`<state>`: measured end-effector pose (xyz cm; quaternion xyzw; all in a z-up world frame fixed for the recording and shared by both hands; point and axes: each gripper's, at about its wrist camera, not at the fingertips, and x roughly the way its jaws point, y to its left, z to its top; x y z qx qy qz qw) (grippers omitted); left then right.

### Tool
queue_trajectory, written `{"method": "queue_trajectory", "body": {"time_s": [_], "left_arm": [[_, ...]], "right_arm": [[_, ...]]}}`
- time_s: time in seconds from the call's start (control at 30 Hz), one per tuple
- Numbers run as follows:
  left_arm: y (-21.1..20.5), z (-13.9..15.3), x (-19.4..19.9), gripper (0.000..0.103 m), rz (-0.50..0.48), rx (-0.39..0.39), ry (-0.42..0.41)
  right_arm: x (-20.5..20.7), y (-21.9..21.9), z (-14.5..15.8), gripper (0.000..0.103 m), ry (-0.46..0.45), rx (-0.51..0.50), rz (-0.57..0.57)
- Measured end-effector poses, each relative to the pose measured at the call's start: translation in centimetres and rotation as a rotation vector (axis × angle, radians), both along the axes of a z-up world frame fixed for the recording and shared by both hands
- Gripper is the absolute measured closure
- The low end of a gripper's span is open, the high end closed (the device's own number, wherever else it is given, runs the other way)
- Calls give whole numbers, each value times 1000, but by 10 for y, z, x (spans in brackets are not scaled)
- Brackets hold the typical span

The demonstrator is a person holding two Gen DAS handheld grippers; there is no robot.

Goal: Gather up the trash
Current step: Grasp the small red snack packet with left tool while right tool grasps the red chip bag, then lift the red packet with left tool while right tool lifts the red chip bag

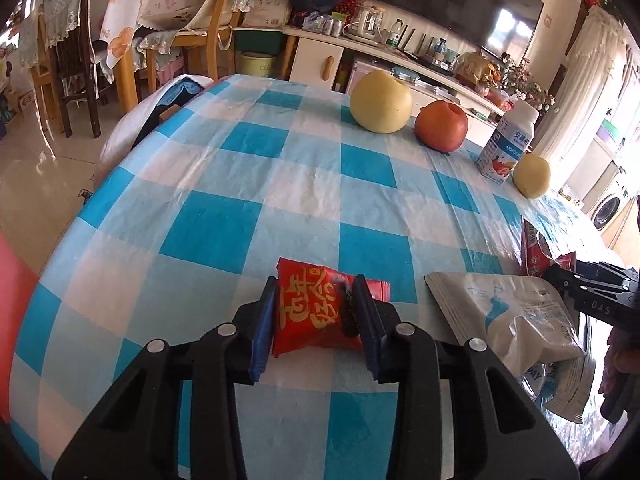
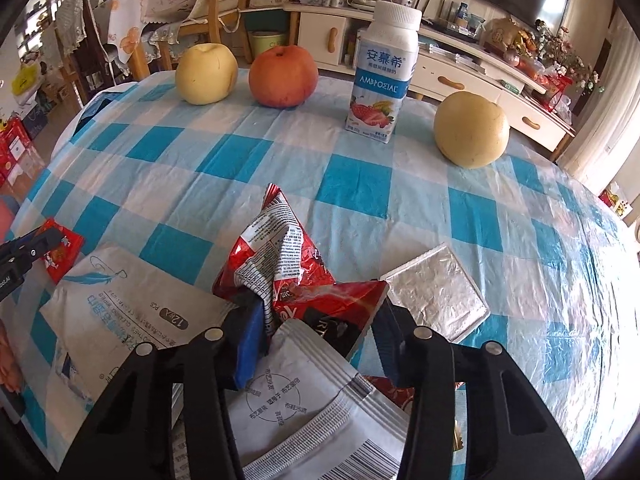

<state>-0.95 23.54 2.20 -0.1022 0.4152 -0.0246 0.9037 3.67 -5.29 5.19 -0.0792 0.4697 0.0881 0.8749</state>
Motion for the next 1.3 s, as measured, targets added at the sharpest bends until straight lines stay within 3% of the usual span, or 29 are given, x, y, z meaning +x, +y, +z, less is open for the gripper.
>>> {"method": "queue_trajectory", "body": {"time_s": [0.27, 0.6, 0.93, 1.07, 1.13, 1.17, 1.3], "left_arm": [[10, 5, -5, 71, 8, -51, -21], [21, 15, -14, 76, 1, -99, -57], [30, 23, -29, 80, -28, -124, -85], [26, 12, -28, 70, -88, -109, -20], [19, 5, -28, 58, -113, -62, 13], [16, 3, -29, 46, -117, -29, 21], [-5, 1, -32, 26, -190, 67, 21]], "right_arm": [[-7, 8, 19, 57, -79, 10, 1], [-28, 23, 69, 57, -217, 112, 33], [-49, 46, 89, 57, -234, 184, 92], [-56, 59, 86, 57, -223, 174, 120], [-59, 65, 85, 57, -216, 173, 136], [-60, 68, 84, 57, -214, 173, 142], [-62, 78, 83, 57, -202, 175, 166]]}}
